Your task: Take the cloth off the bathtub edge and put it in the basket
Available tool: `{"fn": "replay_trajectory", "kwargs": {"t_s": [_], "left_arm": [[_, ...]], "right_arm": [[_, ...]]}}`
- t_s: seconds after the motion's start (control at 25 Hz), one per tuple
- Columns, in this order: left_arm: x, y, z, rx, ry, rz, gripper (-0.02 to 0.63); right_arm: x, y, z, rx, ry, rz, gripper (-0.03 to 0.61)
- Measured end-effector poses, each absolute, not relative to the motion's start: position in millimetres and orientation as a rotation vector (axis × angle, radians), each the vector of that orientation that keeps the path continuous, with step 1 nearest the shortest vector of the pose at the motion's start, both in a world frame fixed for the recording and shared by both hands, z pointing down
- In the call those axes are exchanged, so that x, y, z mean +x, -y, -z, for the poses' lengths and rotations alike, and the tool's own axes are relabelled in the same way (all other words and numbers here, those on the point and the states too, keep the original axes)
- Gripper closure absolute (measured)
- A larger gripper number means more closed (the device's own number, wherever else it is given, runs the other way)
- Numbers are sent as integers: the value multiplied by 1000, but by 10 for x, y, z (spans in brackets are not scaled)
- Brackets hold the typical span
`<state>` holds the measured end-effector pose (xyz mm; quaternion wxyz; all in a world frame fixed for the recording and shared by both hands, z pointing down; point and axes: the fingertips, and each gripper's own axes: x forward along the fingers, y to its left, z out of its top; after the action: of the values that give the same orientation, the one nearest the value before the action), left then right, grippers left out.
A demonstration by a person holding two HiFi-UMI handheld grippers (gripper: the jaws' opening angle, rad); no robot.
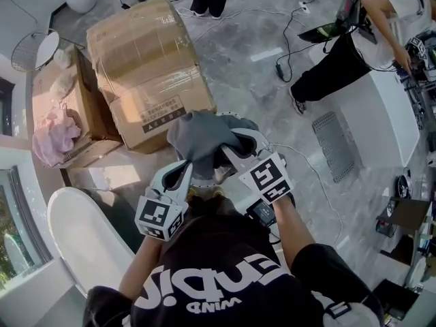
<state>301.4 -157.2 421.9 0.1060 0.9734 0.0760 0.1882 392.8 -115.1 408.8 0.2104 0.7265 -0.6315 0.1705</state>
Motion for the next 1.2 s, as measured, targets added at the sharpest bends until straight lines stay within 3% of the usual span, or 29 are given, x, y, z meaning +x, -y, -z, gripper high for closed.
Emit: {"fn": "replay_trajectory", "kwargs": {"t_s": [0.8,1.2], "left_arm": [[3363,1760,-5579,2709,-246,-752,617],[3214,1700,-5849,2660,-227,-820,617]], "right_arm": [[4019,1018,-6593,2030,1626,-965,466],[3954,913,-7173,1991,1566,-1099,466]]}}
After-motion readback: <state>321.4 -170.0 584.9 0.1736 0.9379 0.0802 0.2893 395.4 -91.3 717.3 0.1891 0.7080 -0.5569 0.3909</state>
